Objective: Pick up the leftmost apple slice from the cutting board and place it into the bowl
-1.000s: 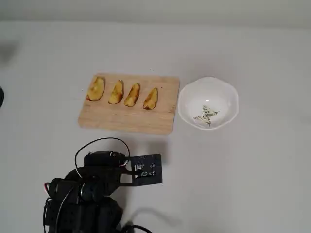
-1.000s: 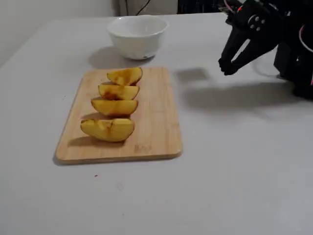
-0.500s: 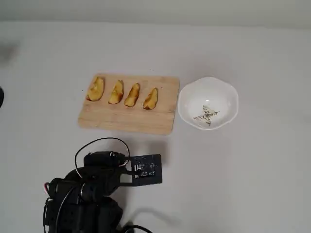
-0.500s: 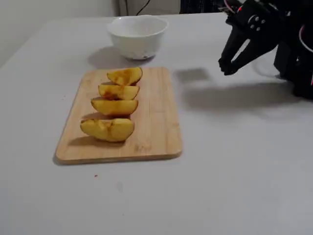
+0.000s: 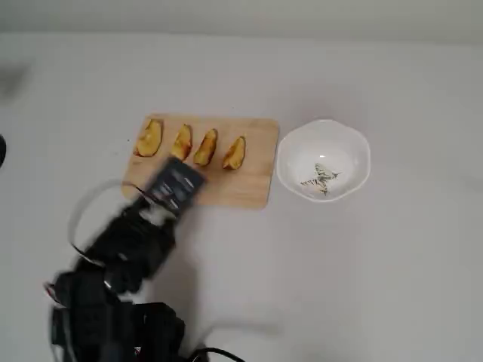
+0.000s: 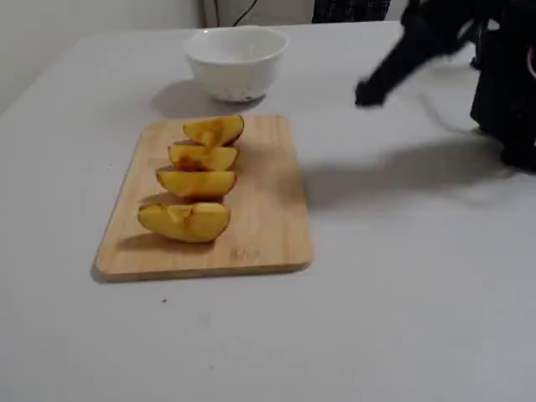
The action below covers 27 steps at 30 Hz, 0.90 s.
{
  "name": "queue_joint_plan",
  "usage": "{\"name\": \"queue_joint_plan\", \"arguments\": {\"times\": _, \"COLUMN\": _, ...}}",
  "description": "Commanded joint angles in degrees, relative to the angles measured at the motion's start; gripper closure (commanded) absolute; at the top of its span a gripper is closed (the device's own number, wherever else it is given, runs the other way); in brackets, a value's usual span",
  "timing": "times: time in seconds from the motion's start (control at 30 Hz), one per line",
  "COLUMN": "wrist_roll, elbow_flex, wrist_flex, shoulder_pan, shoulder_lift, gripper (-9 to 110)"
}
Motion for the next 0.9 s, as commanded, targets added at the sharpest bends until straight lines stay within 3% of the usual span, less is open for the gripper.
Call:
{"name": "queue_joint_plan", "arguments": {"times": 0.0, "wrist_roll": -4.5, "elbow_flex": -20.6, "wrist_flex": -4.1, "shoulder_pan": -3.8, "shoulder_lift": -28.0, "gripper": 81}}
{"name": "queue_joint_plan", "arguments": {"times": 0.4, "wrist_roll": -4.2, "elbow_flex": -62.9, "wrist_flex": -0.2, "shoulder_pan": -12.3, "shoulder_lift": -71.1, "gripper": 77}}
{"name": "queue_joint_plan", "arguments": {"times": 0.87, "wrist_roll": -6.7, "elbow_flex": -71.0, "wrist_flex": -6.4, "shoulder_pan": -7.9, "shoulder_lift": -92.3, "gripper": 77}}
